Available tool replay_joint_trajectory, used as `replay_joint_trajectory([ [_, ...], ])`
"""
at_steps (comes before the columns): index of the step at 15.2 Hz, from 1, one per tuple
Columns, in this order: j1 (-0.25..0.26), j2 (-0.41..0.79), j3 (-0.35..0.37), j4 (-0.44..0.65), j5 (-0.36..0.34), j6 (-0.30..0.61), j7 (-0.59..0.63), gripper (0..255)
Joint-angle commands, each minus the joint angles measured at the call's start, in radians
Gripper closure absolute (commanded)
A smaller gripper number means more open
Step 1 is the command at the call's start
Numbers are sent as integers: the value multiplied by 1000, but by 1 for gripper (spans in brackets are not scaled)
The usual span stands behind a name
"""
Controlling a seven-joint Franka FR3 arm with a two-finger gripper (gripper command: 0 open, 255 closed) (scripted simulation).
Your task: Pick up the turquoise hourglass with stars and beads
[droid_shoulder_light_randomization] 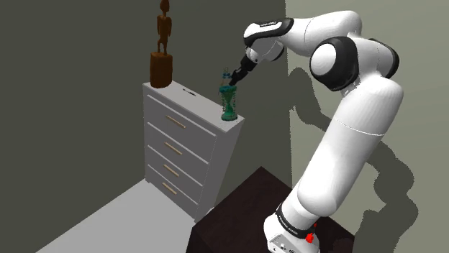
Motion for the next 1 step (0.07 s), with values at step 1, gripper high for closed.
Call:
replay_joint_trajectory([
  [1,1,-4,0,4,-4,-6,5,255],
])
